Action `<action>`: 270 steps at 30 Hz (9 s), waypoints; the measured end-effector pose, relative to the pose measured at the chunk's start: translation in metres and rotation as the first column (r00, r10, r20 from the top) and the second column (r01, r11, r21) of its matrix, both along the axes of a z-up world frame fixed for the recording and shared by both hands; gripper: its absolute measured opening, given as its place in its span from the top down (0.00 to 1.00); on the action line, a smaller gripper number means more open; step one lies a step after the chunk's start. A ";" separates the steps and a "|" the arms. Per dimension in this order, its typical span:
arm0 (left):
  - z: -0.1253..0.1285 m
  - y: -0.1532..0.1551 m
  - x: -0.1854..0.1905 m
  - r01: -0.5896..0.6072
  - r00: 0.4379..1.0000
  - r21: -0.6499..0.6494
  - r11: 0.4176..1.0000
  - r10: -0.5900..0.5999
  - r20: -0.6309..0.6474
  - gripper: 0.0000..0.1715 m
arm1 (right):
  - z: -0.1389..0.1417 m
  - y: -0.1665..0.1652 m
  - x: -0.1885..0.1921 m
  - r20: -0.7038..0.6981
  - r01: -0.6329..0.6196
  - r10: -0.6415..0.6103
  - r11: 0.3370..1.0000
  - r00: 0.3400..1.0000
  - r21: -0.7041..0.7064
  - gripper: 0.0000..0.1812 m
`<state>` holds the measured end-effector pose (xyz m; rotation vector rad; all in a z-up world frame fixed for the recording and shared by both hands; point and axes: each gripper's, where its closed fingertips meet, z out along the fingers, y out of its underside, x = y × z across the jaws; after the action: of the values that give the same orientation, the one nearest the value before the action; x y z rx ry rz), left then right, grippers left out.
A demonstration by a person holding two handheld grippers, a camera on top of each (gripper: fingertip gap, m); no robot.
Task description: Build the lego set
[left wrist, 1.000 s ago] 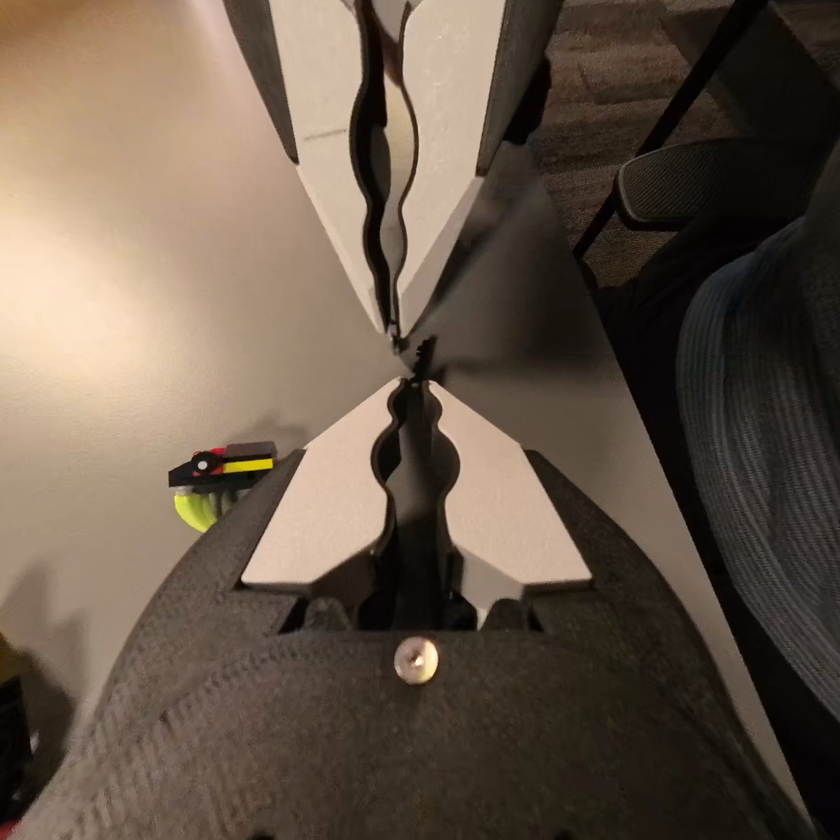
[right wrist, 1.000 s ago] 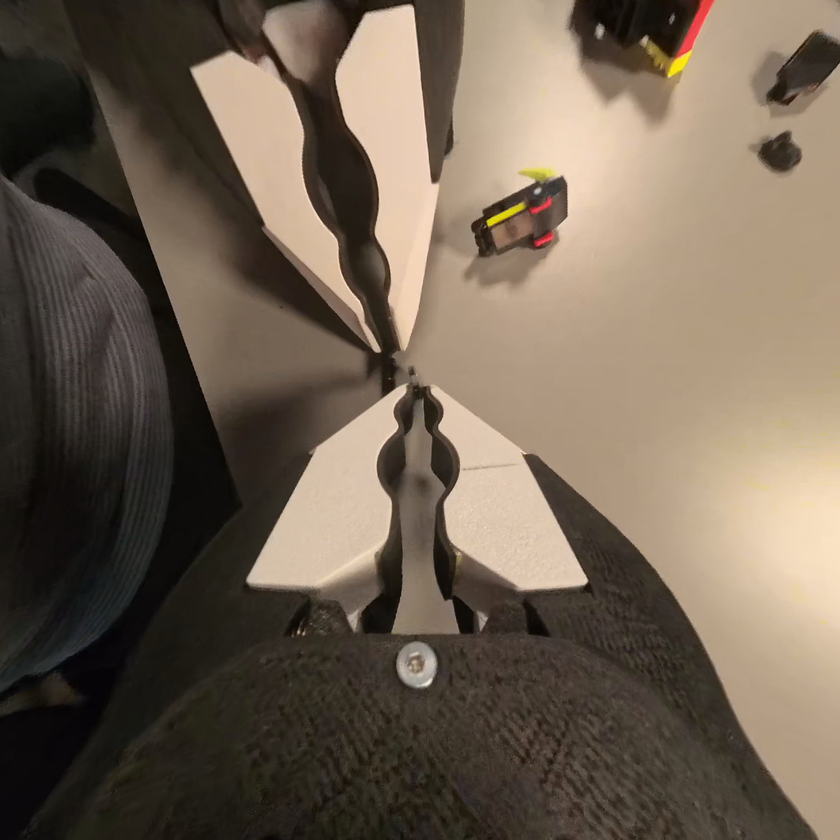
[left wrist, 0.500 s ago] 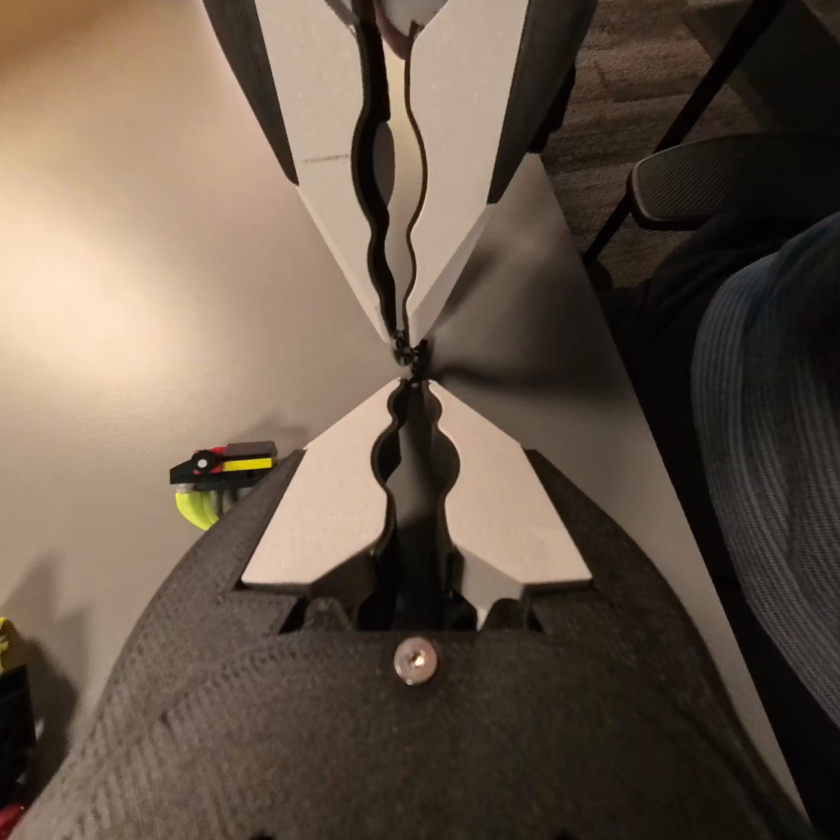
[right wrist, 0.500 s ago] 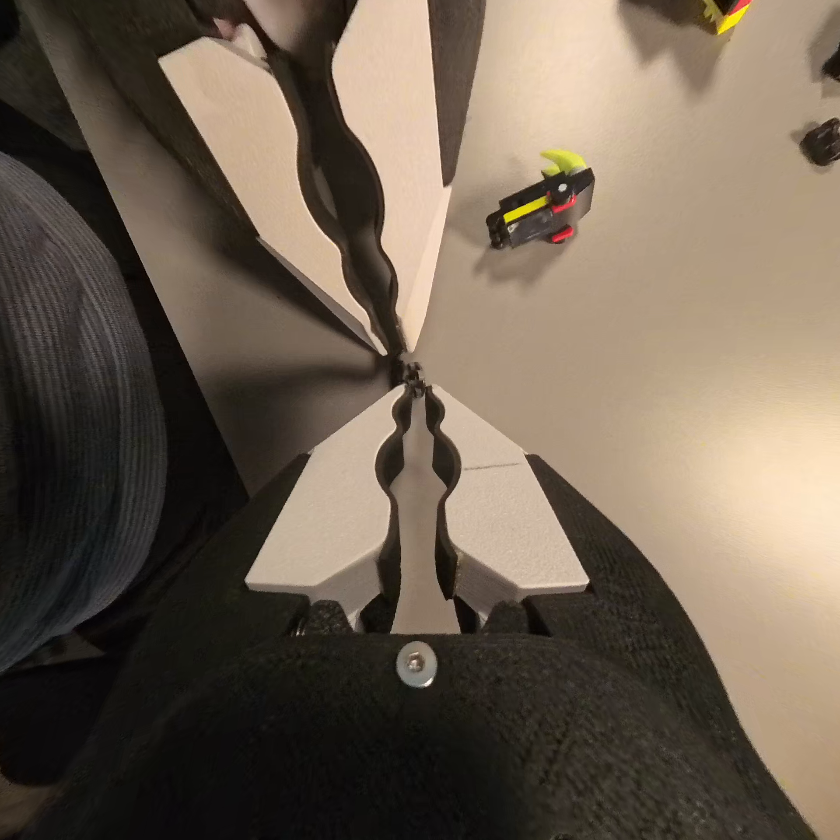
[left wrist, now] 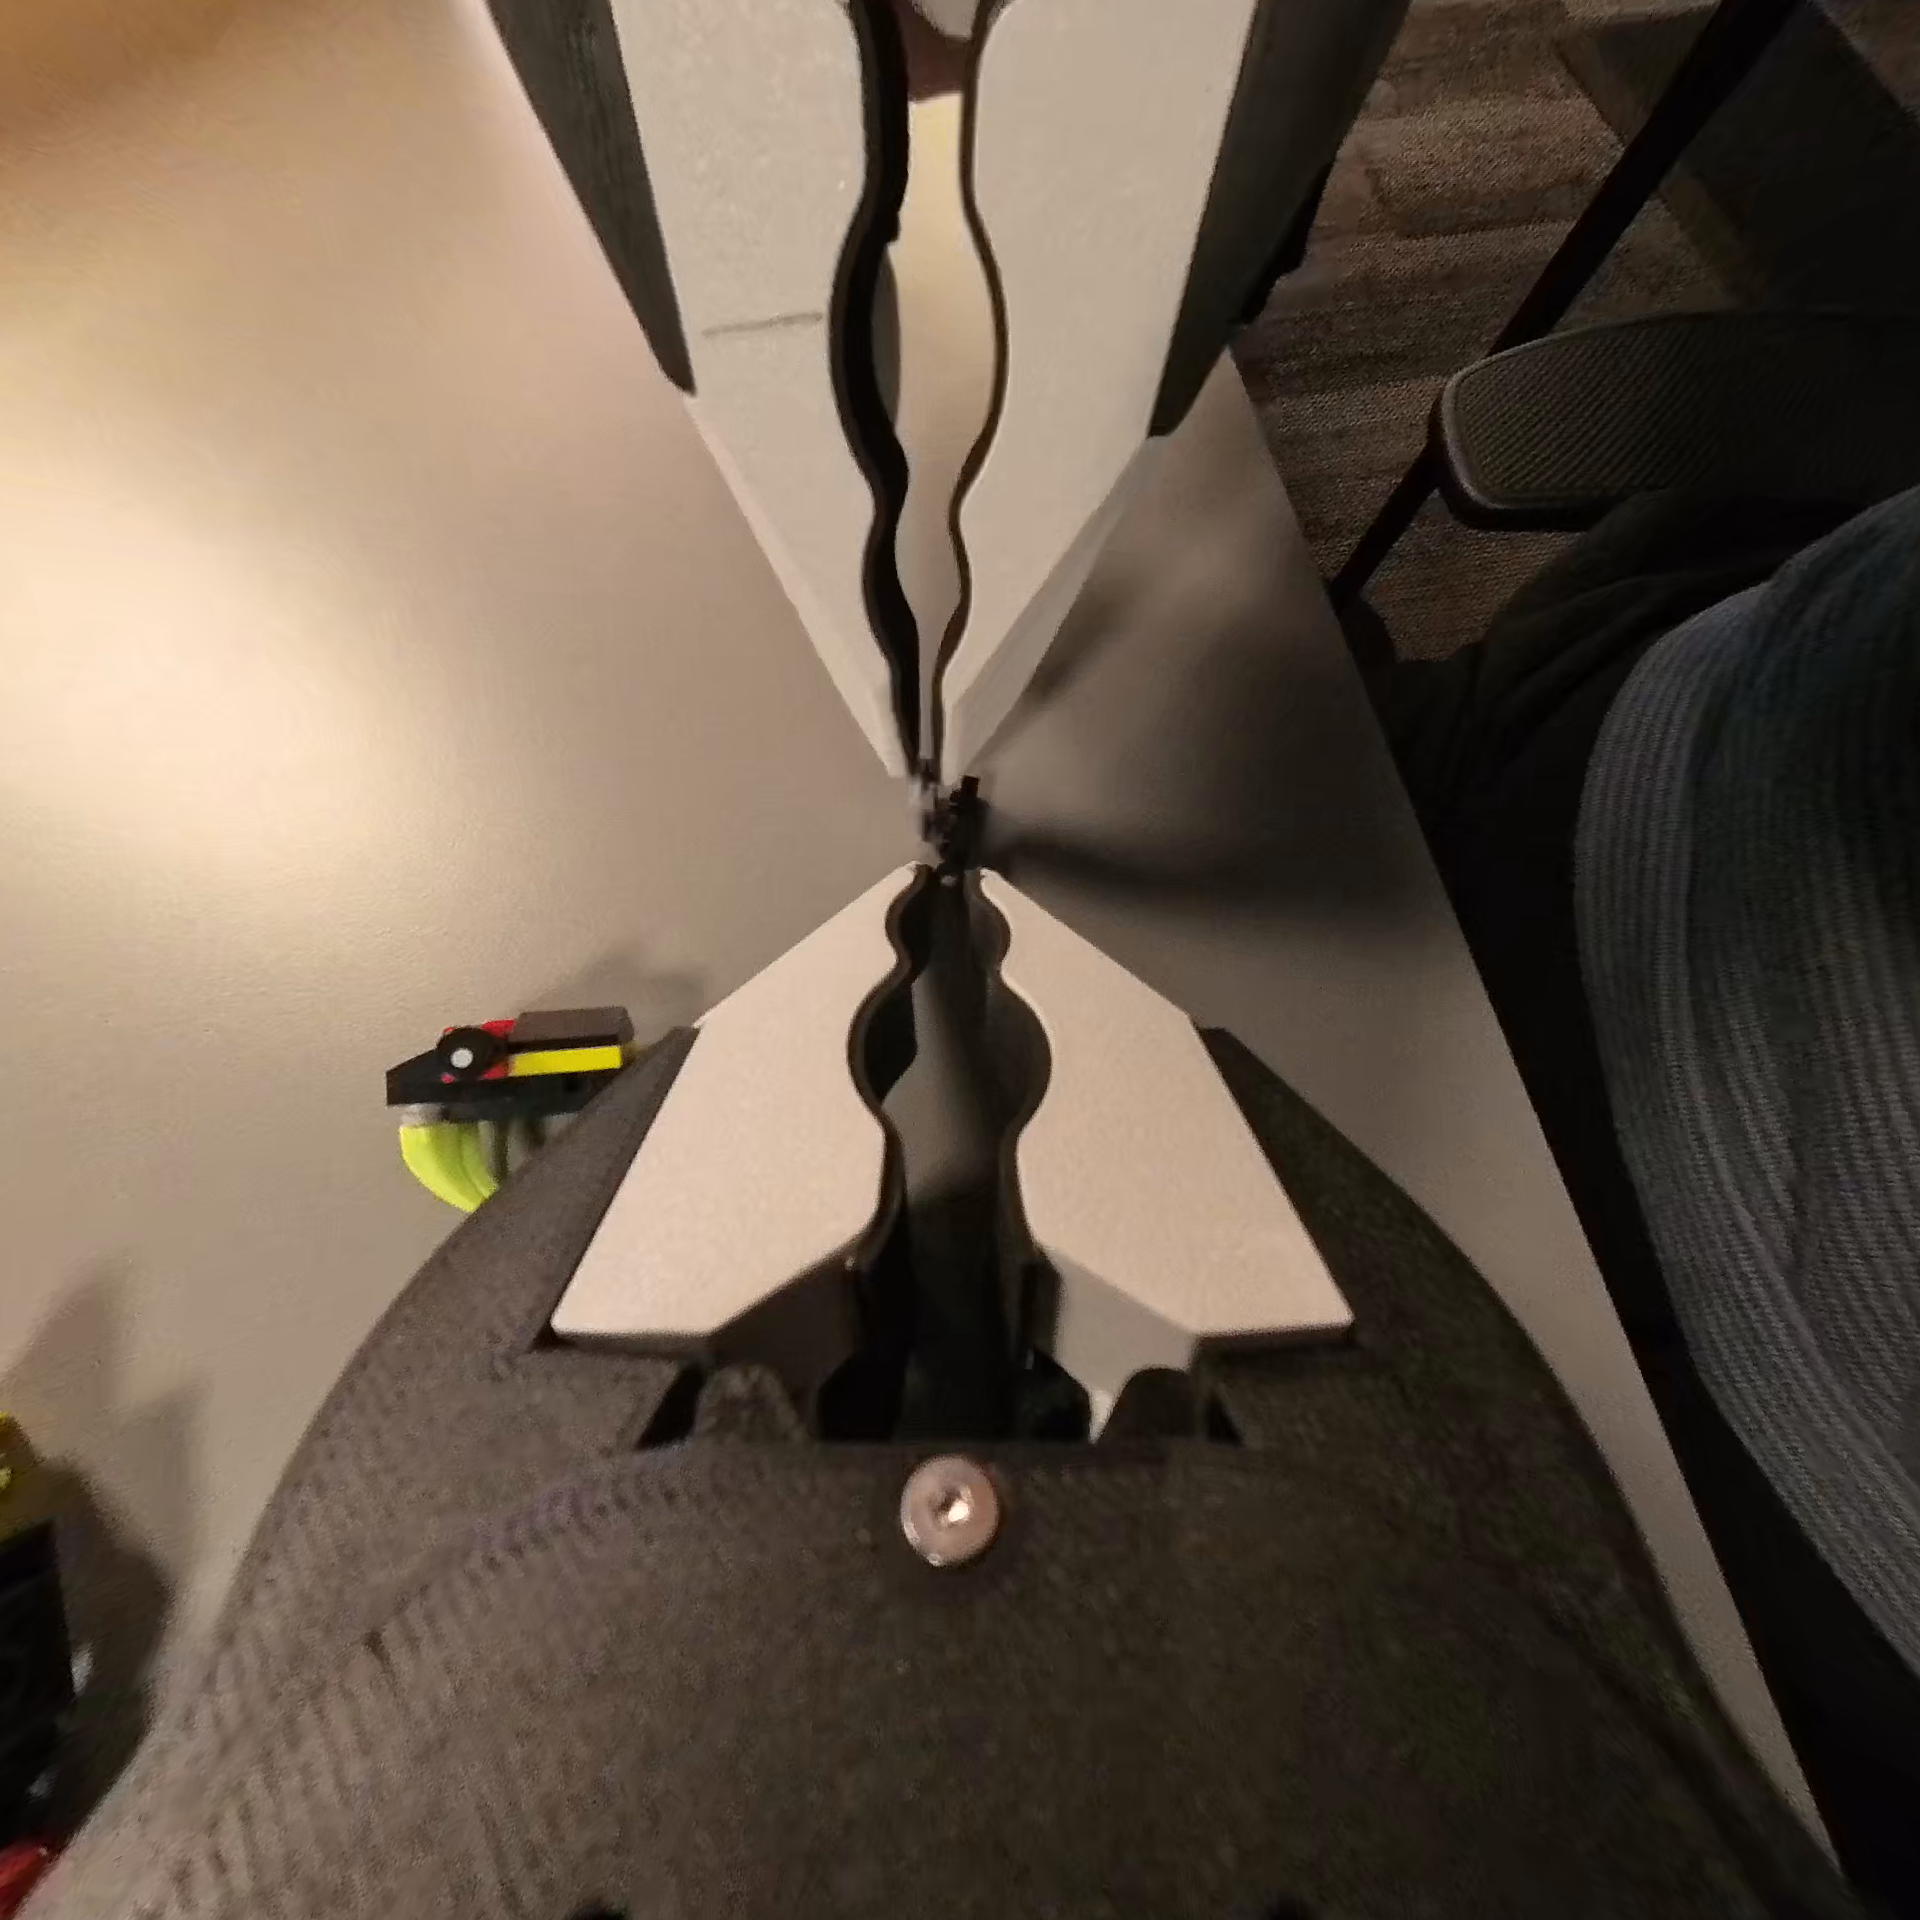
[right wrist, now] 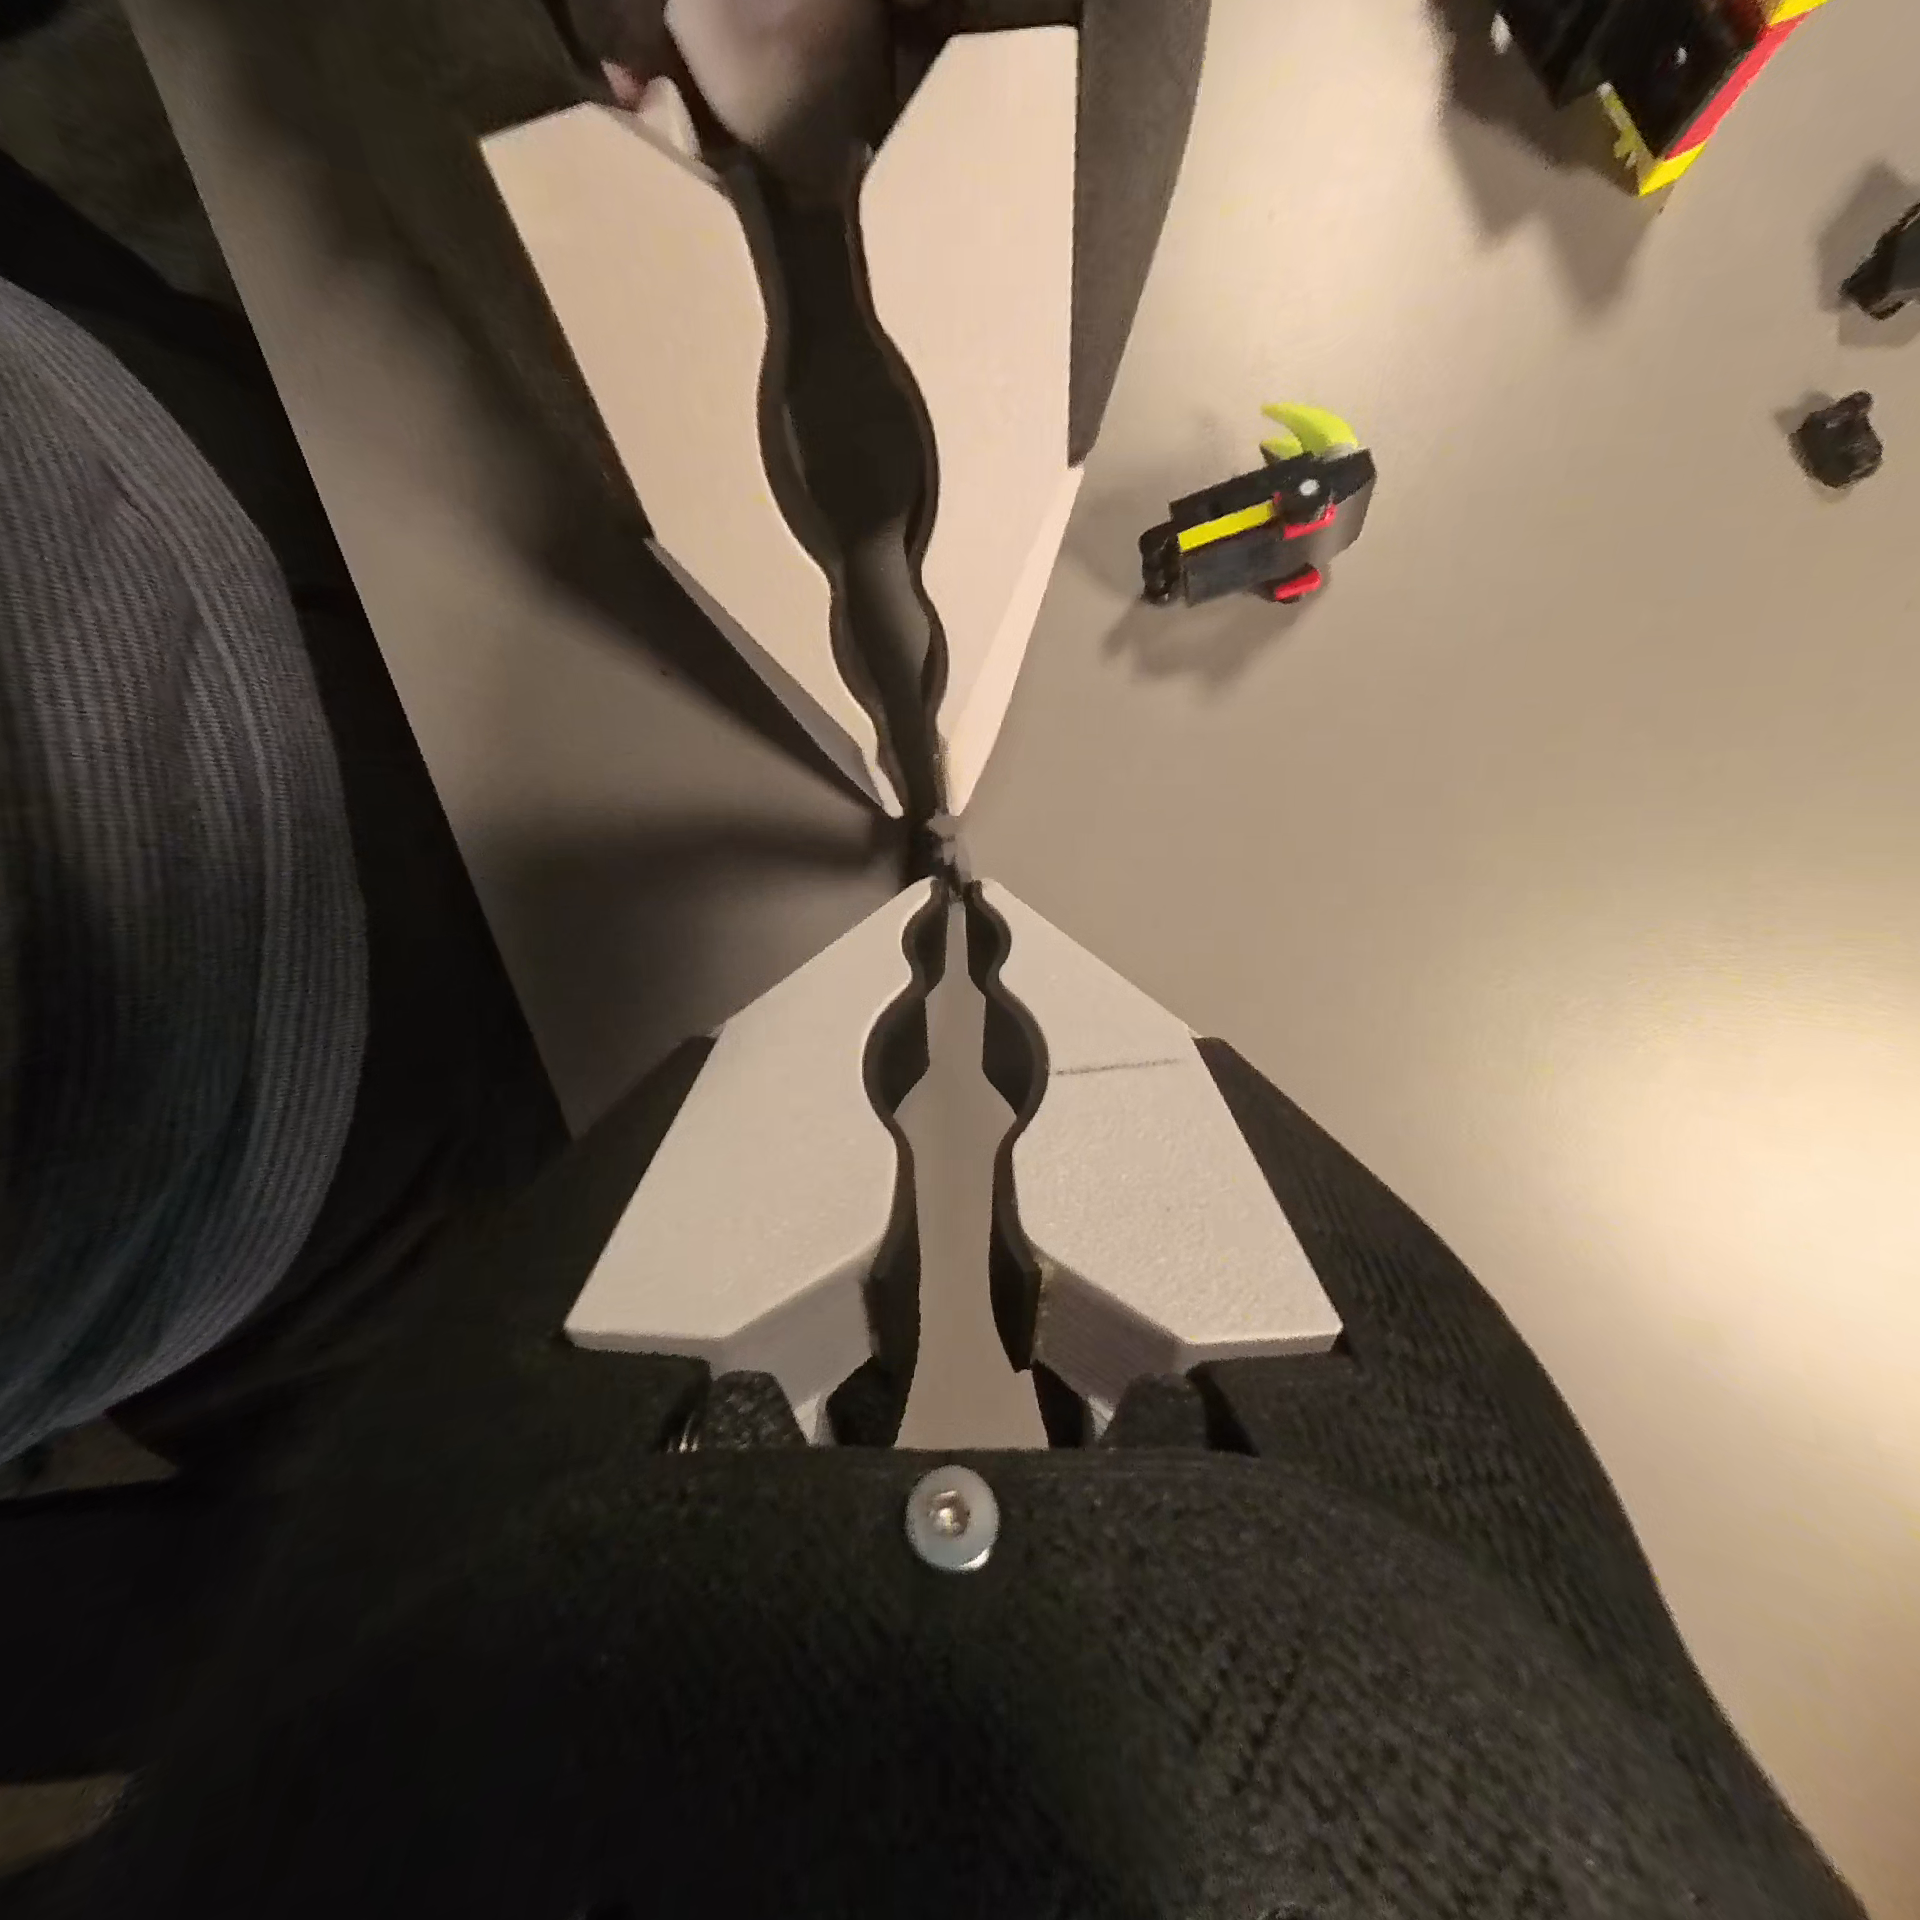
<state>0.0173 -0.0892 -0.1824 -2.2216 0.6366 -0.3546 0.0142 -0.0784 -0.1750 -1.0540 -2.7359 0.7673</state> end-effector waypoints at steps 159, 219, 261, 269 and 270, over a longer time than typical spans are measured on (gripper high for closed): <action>0.070 0.010 -0.043 -0.329 0.943 0.359 0.873 0.288 0.164 0.99 | 0.066 -0.002 -0.052 -0.697 0.108 0.512 0.763 0.502 0.637 0.95; 0.045 0.008 -0.028 -0.264 0.909 0.110 0.958 0.209 0.361 0.98 | 0.034 -0.002 -0.035 -0.504 -0.112 0.157 0.987 0.849 0.119 0.96; 0.046 0.008 -0.025 -0.250 0.864 0.043 0.967 0.203 0.460 0.98 | 0.036 -0.005 -0.032 -0.437 -0.058 -0.036 0.978 0.899 -0.202 0.96; 0.042 0.008 -0.025 -0.252 0.876 0.034 0.967 0.213 0.433 0.99 | 0.030 -0.004 -0.032 -0.448 -0.064 0.020 0.994 0.894 -0.084 0.96; 0.042 0.008 -0.024 -0.250 0.880 0.035 0.968 0.211 0.426 0.99 | 0.029 -0.004 -0.031 -0.450 -0.070 0.037 0.996 0.892 -0.059 0.96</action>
<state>-0.0068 -0.0811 -0.1409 -2.0162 0.1482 -0.6444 -0.0172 -0.0822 -0.1456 -0.7015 -2.3614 0.9850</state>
